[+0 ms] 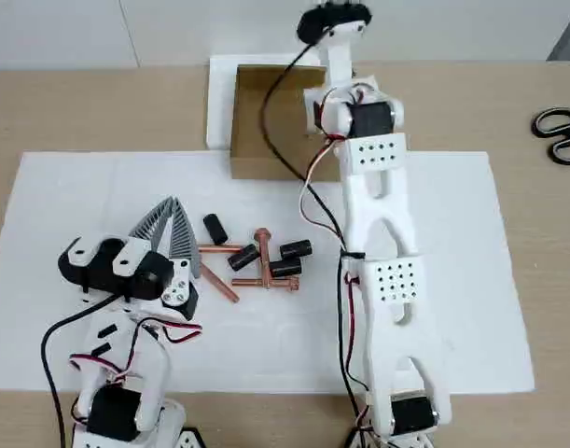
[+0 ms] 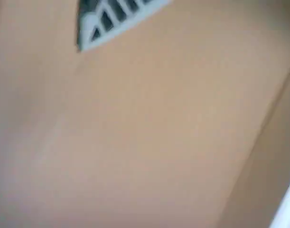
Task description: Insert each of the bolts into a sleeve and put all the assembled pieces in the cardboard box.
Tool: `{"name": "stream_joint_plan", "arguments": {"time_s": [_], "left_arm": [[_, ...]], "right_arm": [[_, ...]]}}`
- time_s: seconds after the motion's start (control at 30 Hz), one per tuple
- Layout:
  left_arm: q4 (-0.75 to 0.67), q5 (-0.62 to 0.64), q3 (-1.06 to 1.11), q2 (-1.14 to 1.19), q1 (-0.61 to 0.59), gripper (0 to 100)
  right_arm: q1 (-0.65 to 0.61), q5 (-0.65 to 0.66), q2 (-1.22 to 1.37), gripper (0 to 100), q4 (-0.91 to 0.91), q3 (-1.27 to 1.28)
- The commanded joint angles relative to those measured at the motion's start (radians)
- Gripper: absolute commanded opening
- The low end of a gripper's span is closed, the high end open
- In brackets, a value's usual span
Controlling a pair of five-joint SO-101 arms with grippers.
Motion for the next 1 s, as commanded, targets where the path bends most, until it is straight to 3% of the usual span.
{"name": "stream_joint_plan", "arguments": {"time_s": [0.0, 0.33, 0.5, 0.83, 0.97], "left_arm": [[0.002, 0.0, -0.047, -0.009, -0.005, 1], [0.002, 0.0, -0.048, -0.009, -0.005, 1], [0.02, 0.002, -0.05, -0.009, -0.002, 1], [0.23, 0.002, -0.073, -0.009, -0.015, 1], [0.236, 0.002, -0.073, -0.009, -0.086, 1]], "right_arm": [[-0.025, 0.005, -0.082, 20.7, 0.166, -0.051], [-0.097, 0.011, -0.302, 20.7, 0.168, 0.112], [-0.116, 0.012, -0.545, 20.8, 0.168, 0.473], [-0.196, 0.034, -0.94, 20.6, 0.159, 1.214], [-0.2, -0.15, -0.981, 20.7, 0.157, 1.298]]}}
